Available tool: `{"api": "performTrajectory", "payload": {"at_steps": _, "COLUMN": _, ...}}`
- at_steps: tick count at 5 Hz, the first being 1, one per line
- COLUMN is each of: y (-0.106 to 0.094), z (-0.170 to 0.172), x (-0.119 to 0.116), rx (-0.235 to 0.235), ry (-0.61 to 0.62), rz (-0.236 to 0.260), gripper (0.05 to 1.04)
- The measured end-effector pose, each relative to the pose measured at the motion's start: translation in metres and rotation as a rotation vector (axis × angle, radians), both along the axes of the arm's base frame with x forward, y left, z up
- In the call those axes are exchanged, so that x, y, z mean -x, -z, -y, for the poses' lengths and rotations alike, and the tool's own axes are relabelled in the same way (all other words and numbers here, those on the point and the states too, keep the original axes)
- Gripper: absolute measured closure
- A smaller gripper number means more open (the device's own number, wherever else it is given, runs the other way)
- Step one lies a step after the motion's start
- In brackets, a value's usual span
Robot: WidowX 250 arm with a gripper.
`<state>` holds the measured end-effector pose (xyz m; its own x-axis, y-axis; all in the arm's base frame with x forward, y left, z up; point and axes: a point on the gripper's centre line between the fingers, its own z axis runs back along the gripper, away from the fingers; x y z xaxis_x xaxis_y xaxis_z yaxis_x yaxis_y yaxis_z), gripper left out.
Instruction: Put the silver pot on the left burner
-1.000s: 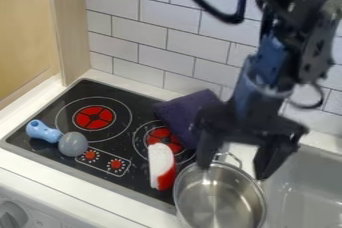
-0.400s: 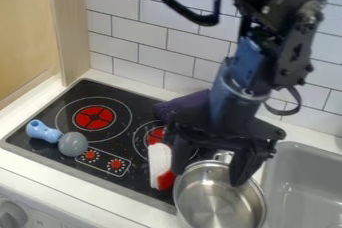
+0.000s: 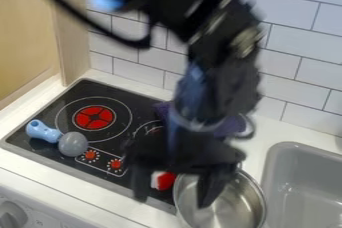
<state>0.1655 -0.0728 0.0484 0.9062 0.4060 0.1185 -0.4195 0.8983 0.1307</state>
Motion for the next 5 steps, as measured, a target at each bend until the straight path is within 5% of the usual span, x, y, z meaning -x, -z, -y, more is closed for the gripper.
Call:
{"api": "performTrajectory", "payload": {"at_steps": 1, "y": 0.013, "z": -0.002, "x": -0.002, "rx": 0.032, "ry": -0.017, "rz": 0.025, "gripper": 0.084}}
{"api": "performTrajectory", "payload": {"at_steps": 3, "y": 0.029, "z": 0.0, "x": -0.022, "rx": 0.187, "ry": -0.025, "rz": 0.166, "gripper": 0.084}}
{"api": "performTrajectory", "payload": {"at_steps": 5, "y": 0.047, "z": 0.01, "x": -0.042, "rx": 0.183, "ry": 0.013, "rz": 0.15, "gripper": 0.139}}
